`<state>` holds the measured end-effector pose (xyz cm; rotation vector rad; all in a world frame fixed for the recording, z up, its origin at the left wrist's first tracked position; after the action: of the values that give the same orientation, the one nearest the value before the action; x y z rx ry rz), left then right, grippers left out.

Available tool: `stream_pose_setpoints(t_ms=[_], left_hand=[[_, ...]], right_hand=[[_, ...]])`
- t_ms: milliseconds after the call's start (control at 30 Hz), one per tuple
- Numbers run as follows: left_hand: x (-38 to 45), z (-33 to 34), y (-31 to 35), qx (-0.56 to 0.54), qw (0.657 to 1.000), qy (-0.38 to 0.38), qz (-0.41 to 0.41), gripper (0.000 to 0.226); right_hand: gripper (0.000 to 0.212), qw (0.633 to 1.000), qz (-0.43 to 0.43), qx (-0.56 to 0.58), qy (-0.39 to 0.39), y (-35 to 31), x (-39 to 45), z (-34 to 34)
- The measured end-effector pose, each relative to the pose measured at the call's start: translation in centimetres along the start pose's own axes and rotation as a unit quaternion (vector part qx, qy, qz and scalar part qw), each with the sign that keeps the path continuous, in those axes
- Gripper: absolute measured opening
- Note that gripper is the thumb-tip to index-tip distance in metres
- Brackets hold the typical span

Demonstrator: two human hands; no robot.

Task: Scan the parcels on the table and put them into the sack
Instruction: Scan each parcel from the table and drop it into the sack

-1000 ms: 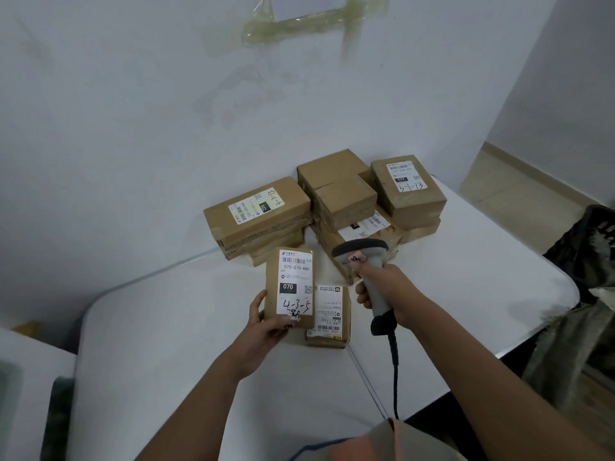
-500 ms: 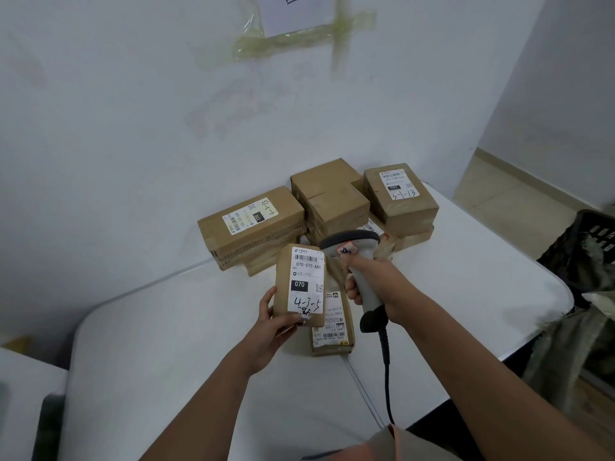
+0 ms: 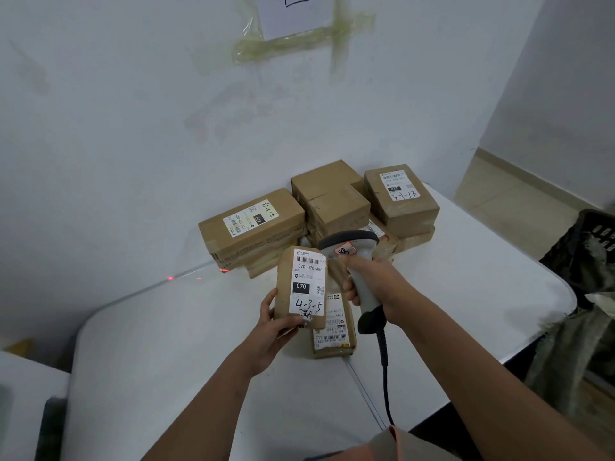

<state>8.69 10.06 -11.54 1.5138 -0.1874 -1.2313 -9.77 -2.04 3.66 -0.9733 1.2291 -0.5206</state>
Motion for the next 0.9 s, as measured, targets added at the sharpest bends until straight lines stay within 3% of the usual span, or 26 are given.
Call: stream_pose_setpoints(t_ms=[100, 233, 467, 700, 900], left_hand=[[-0.2, -0.2, 0.0, 0.011, 1.000, -0.001, 0.000, 0.093], [-0.9, -0.4, 0.2, 0.020, 0.999, 0.036, 0.008, 0.069], [-1.5, 2.7, 4.4, 0.037, 0.986, 0.108, 0.122, 0.042], [-2.0, 13.0, 5.9, 0.180, 0.968, -0.020, 0.174, 0.035], [-3.3, 24.0, 1.0, 0.253, 0.950, -0.139, 0.121, 0.066]], right_hand=[[0.024, 1.000, -0.002, 0.002, 0.007, 0.1, 0.1, -0.2], [0.027, 1.000, 0.005, 0.013, 0.024, 0.9, 1.0, -1.5], [0.033, 0.994, 0.019, 0.016, 0.106, 2.9, 2.4, -6.4], [0.040, 0.984, 0.042, 0.007, 0.175, 5.3, 2.1, -16.1], [0.034, 0.949, 0.120, 0.046, 0.287, 11.2, -0.5, -29.0]])
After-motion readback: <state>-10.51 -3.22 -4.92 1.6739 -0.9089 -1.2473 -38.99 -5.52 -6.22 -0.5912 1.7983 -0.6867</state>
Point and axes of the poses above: each hand's wrist, its own x-axis towards the middle knuckle, its own z-axis out of the palm, y = z × x, the point moved 1 cm from there along x, towards the middle knuckle, and after that the axes turned 12 degrees about y, right-handed, at the moved point
